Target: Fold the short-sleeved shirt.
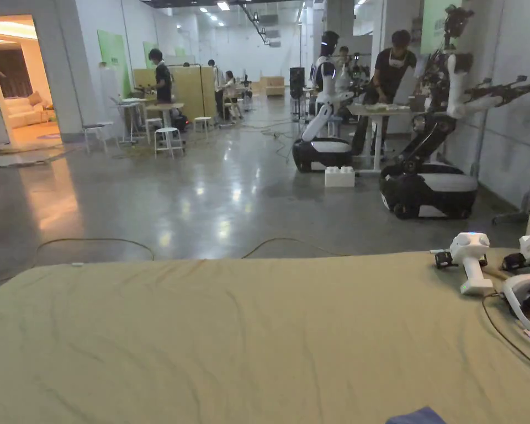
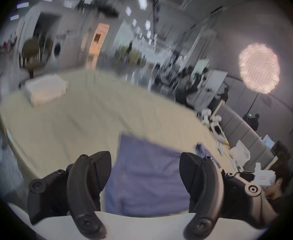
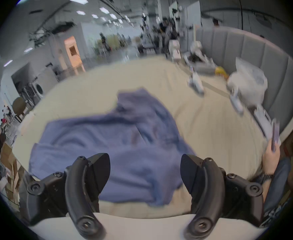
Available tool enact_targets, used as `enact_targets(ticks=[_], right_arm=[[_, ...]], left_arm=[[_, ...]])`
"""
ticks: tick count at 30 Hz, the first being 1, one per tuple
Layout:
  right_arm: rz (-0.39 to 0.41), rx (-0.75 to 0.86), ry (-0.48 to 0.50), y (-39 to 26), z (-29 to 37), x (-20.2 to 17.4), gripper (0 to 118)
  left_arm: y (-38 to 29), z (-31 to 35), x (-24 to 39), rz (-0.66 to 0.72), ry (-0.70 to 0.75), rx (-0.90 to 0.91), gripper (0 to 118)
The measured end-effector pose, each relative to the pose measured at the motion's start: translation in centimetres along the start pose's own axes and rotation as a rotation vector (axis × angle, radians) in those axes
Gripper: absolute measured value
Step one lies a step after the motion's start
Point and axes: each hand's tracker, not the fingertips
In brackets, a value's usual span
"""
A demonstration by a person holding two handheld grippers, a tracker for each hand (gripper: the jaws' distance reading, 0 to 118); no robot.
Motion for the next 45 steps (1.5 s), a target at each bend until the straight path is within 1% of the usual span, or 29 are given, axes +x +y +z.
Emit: enact_targets(ticks=[2,3,4,5,7,9,10,11,12,13,14,15,16,17,18,22,28,31,32,35,36,37,38,39,43,45], right_arm=[[0.006,0.147,0.048,2.7,3.0,-1.6,88],[0.011,0.214,0.067,3.6,4.2,-2.2,88],[0.03,0.288,0.079,4.7,5.7,-3.0,88],[0.046,0.347,0.09,6.0,7.7,-4.6,88],[0.083,0.451,0.09,7.3,10.2,-6.3,88],[0.106,0.502,0.079,8.1,11.6,-7.0,88],[0.119,0.531,0.077,8.3,12.4,-7.6,87],[0.125,0.55,0.078,8.4,13.0,-7.9,83],[0.133,0.572,0.083,8.5,13.5,-8.1,75],[0.139,0.581,0.086,8.6,13.8,-8.3,60],[0.144,0.581,0.091,8.7,14.1,-8.5,30],[0.149,0.582,0.086,8.8,14.4,-8.9,7],[0.15,0.592,0.081,8.6,14.4,-8.9,2],[0.155,0.605,0.086,8.4,14.3,-8.6,0],[0.159,0.601,0.087,8.5,14.5,-8.7,0],[0.184,0.587,0.046,8.6,14.2,-9.5,0],[0.179,0.572,0.026,8.8,12.8,-9.4,0],[0.185,0.551,0.034,8.5,11.8,-9.1,0],[0.183,0.546,0.035,8.4,11.4,-9.1,0],[0.179,0.487,0.055,7.8,10.1,-8.6,0],[0.182,0.451,0.073,7.5,9.6,-8.3,0],[0.182,0.423,0.069,7.1,9.2,-8.2,0],[0.184,0.404,0.064,6.8,8.9,-8.0,0],[0.186,0.382,0.064,6.4,8.5,-7.6,0],[0.147,0.247,0.051,4.8,6.5,-5.8,0],[0.126,0.204,0.036,4.3,5.8,-5.2,0]], left_arm=[[2.2,1.6,2.5,-0.13,0.03,0.138,87],[2.9,2.1,3.6,-0.175,0.054,0.19,87],[3.5,2.7,4.7,-0.225,0.06,0.234,87],[4.1,3.3,5.6,-0.264,0.047,0.266,87],[4.8,4.3,7.2,-0.312,0.047,0.321,87],[5.0,5.1,8.9,-0.364,0.063,0.374,87],[4.9,5.2,9.7,-0.408,0.087,0.386,86],[4.9,5.1,10.3,-0.446,0.137,0.393,84],[4.8,4.8,11.1,-0.49,0.196,0.41,79],[4.6,4.8,11.6,-0.517,0.214,0.414,68],[4.4,5.0,12.0,-0.528,0.2,0.416,35],[4.3,5.1,12.4,-0.521,0.196,0.412,6],[4.2,5.0,12.3,-0.512,0.194,0.415,1],[4.0,5.4,12.4,-0.501,0.163,0.422,0],[4.2,5.8,12.4,-0.483,0.1,0.393,0],[4.3,5.5,12.2,-0.453,0.082,0.366,0],[5.2,4.6,11.3,-0.342,0.027,0.314,0],[5.0,2.8,10.1,-0.321,0.023,0.286,0],[5.0,1.9,10.0,-0.311,0.025,0.25,0],[4.7,-2.6,7.4,-0.278,0.029,0.06,0],[4.3,-4.5,6.0,-0.266,-0.021,-0.029,4],[3.9,-6.9,4.6,-0.219,-0.043,-0.111,20],[3.4,-9.5,3.6,-0.18,-0.008,-0.185,59],[2.5,-12.3,2.3,-0.153,0.004,-0.249,76],[-0.9,-23.9,-1.8,-0.05,0.047,-0.461,77],[-2.1,-27.7,-2.7,-0.049,0.097,-0.505,77]])
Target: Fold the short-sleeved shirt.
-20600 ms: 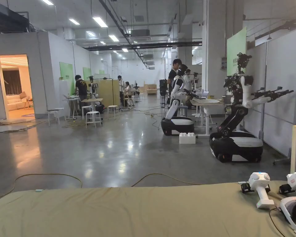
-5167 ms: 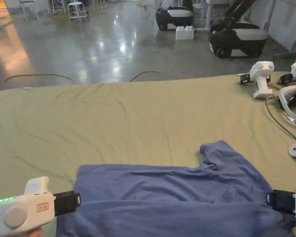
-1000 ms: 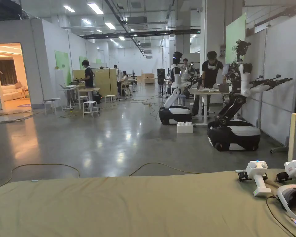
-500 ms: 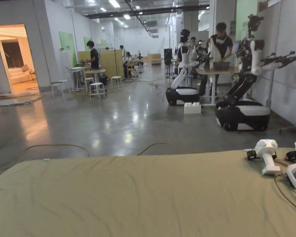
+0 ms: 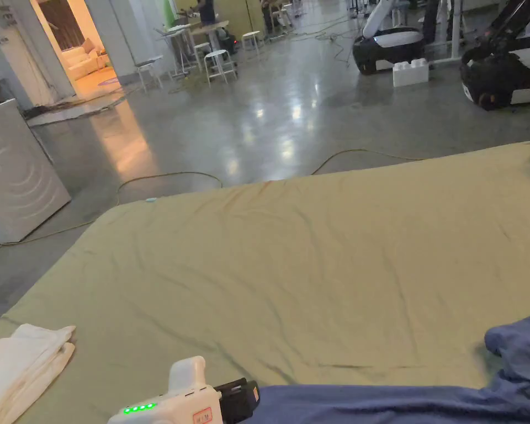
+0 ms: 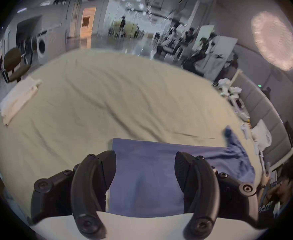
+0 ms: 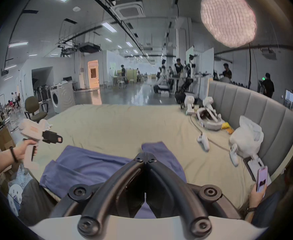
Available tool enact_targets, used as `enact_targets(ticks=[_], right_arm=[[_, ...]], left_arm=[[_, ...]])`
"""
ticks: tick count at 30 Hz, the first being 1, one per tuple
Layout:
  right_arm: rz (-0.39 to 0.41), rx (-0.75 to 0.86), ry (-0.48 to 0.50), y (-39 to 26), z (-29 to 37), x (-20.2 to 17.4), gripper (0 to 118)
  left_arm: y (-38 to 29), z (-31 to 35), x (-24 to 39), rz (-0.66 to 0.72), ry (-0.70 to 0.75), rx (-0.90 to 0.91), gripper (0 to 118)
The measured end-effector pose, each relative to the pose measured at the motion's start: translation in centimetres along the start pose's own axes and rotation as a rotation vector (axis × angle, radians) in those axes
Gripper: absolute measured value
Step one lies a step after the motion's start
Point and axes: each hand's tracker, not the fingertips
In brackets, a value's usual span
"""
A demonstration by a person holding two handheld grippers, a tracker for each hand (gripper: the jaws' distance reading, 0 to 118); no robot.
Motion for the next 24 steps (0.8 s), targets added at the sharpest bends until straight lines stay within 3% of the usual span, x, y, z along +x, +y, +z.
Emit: enact_targets(ticks=[3,4,5,6,7,16,20,21,22,23,24], right_arm=[[-0.026,-0.073,-0.047,-1.1,-0.6,1.1,0],[-0.033,-0.093,-0.057,-1.4,-0.6,1.4,0],[-0.038,-0.109,-0.062,-1.7,-0.8,1.8,0],[-0.04,-0.127,-0.069,-2.0,-1.0,2.1,0],[-0.043,-0.142,-0.074,-2.1,-1.2,2.4,0],[-0.09,-0.183,-0.055,0.3,-5.9,3.9,0],[-0.167,-0.158,0.017,2.1,-8.3,4.5,0],[-0.184,-0.18,0.062,2.4,-9.9,5.2,5],[-0.194,-0.228,0.103,2.6,-11.8,5.8,25],[-0.195,-0.296,0.116,2.6,-14.3,6.7,69],[-0.18,-0.37,0.127,2.3,-17.0,7.7,91]], left_arm=[[0.9,-4.6,-0.4,-0.007,0.083,-0.05,72],[1.3,-5.4,-0.4,0.012,0.075,-0.078,64],[1.4,-5.9,-0.4,0.013,0.057,-0.062,39],[1.4,-6.6,-0.1,0.012,0.057,-0.071,5],[1.2,-7.2,0.0,0.003,0.081,-0.111,0],[1.4,-8.6,0.2,-0.01,0.095,-0.172,0],[1.2,-9.0,0.6,-0.043,0.106,-0.182,0],[1.1,-9.1,0.8,-0.061,0.113,-0.185,0],[1.1,-9.3,0.9,-0.079,0.12,-0.19,0],[0.8,-9.6,0.7,-0.096,0.128,-0.193,0],[0.9,-9.8,0.8,-0.106,0.141,-0.193,0]])
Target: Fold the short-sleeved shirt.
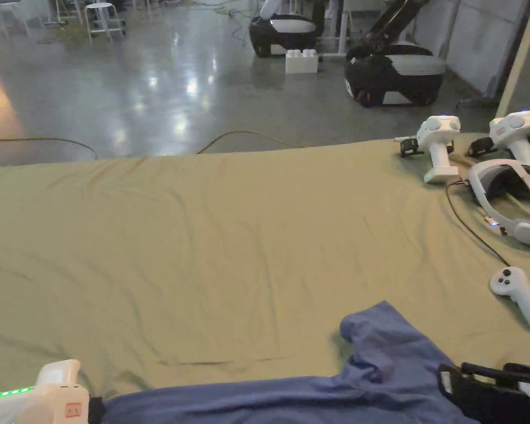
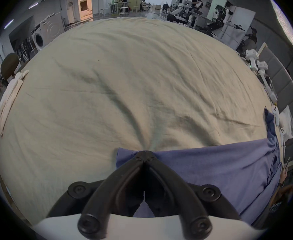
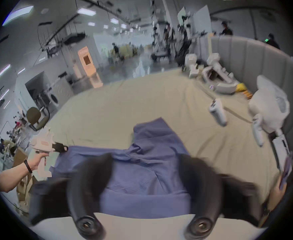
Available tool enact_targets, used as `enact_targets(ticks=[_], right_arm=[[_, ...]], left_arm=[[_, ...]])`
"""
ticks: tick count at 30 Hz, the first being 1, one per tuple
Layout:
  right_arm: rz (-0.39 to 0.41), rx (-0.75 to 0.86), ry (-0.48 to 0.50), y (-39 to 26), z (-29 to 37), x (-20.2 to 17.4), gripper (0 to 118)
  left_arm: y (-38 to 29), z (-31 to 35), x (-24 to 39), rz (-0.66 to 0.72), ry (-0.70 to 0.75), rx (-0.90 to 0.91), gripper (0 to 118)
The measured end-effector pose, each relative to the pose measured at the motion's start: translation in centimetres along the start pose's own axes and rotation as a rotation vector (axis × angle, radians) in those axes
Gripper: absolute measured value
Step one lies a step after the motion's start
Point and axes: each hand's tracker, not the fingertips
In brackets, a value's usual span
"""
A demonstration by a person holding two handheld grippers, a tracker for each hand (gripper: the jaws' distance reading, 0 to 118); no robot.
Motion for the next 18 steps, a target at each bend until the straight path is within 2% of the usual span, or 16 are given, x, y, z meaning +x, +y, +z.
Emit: enact_targets(ticks=[3,6,7,8,9,10,11,12,13,14,15,17,18], right_arm=[[0.035,-0.116,-0.116,2.2,-7.5,2.8,91],[0.026,-0.324,-0.213,2.6,-14.6,6.0,91],[0.006,-0.38,-0.237,2.3,-16.2,6.8,90],[0.006,-0.425,-0.244,1.9,-18.1,8.1,84],[0.019,-0.441,-0.263,1.5,-18.8,8.4,78],[0.022,-0.405,-0.24,1.3,-18.2,8.0,77],[0.037,-0.387,-0.253,1.6,-17.6,7.5,67],[0.077,-0.371,-0.251,1.3,-16.4,6.2,48],[0.132,-0.337,-0.235,1.2,-15.8,5.8,8],[0.165,-0.336,-0.235,0.9,-15.7,5.5,0],[0.181,-0.342,-0.269,0.6,-15.4,5.2,0],[0.149,-0.345,-0.236,0.5,-14.3,4.5,0],[0.107,-0.323,-0.194,0.4,-12.9,4.2,0]], left_arm=[[0.4,-0.1,0.1,-0.01,0.01,-0.018,0],[0.7,-0.3,0.2,-0.032,0.025,-0.024,0],[0.4,-0.2,0.2,-0.037,0.027,-0.026,0],[0.6,-0.3,0.2,-0.038,0.03,-0.029,0],[0.8,-0.3,0.4,-0.034,0.027,-0.041,0],[0.7,-0.4,0.4,-0.033,0.029,-0.043,0],[0.5,-0.5,0.3,-0.037,0.031,-0.039,0],[0.4,-0.6,0.3,-0.047,0.032,-0.029,0],[0.2,-0.6,0.3,-0.054,0.023,-0.023,0],[-0.3,-0.6,0.2,-0.062,0.021,-0.008,0],[-0.5,-0.3,0.1,-0.061,0.017,-0.002,0],[-0.3,0.9,-0.4,-0.023,-0.024,0.005,0],[-0.5,2.3,-0.9,0.021,-0.055,0.021,0]])
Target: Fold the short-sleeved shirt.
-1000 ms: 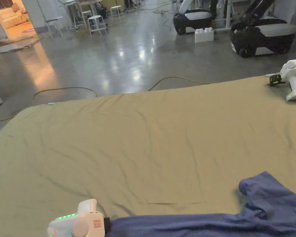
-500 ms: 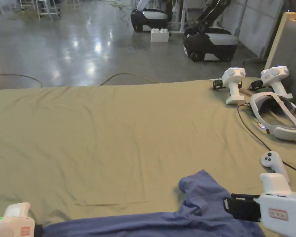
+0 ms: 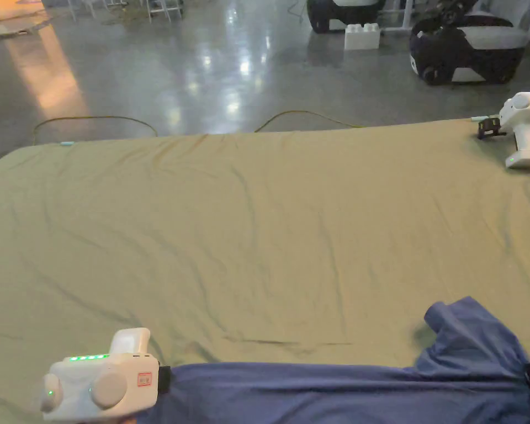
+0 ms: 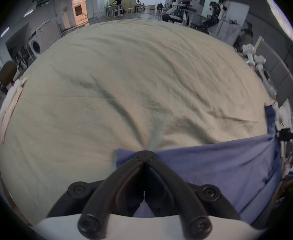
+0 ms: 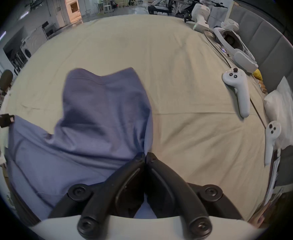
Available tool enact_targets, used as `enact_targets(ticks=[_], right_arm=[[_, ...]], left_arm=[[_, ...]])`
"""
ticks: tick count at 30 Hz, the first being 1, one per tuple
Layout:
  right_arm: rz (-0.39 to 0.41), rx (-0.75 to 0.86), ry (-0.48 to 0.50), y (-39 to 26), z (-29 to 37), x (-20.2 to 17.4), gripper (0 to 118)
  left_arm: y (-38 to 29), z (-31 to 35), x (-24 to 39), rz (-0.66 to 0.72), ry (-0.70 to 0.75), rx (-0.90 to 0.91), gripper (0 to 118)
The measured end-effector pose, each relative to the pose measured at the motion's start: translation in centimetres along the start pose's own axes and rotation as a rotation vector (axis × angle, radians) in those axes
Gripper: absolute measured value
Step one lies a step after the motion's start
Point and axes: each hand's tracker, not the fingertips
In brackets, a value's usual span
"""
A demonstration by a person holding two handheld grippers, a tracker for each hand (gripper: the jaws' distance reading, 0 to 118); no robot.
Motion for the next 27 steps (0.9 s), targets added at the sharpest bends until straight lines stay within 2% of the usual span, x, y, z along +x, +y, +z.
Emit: enact_targets(ticks=[2,5,7,10,13,17,18,19,20,21,24,27], right_arm=[[-0.023,0.084,0.008,-1.4,3.2,-0.1,0],[-0.044,0.159,0.05,-5.1,8.4,-0.1,0],[-0.068,0.181,0.066,-8.4,11.2,0.2,0],[-0.063,0.196,0.049,-13.9,14.4,-0.1,0],[-0.063,0.221,0.07,-17.5,15.3,-0.3,0],[-0.064,0.231,0.073,-18.0,15.1,-1.5,0],[-0.07,0.238,0.082,-17.9,15.1,-1.5,0],[-0.079,0.244,0.096,-17.8,15.1,-1.6,0],[-0.087,0.245,0.101,-17.6,15.2,-1.8,0],[-0.088,0.247,0.101,-17.5,15.3,-2.0,0],[-0.086,0.251,0.104,-17.4,15.4,-1.8,0],[-0.076,0.249,0.095,-17.5,15.4,-1.5,0]], left_arm=[[-2.0,3.6,-0.9,0.007,-0.078,0.016,0],[-6.7,8.8,-2.4,-0.014,-0.08,0.067,0],[-10.0,12.2,-3.7,0.035,-0.129,0.088,0],[-15.3,15.9,-5.8,0.114,-0.157,0.079,0],[-18.3,16.6,-6.9,0.151,-0.181,0.104,0],[-18.3,16.0,-6.6,0.178,-0.202,0.134,3],[-17.6,15.4,-6.3,0.183,-0.184,0.142,18],[-16.7,14.8,-6.1,0.177,-0.176,0.155,43],[-15.5,14.1,-5.6,0.168,-0.178,0.163,76],[-14.2,13.3,-4.9,0.158,-0.186,0.16,84],[-9.2,10.7,-3.1,0.131,-0.218,0.168,84],[-4.4,6.9,-1.2,0.088,-0.185,0.161,84]])
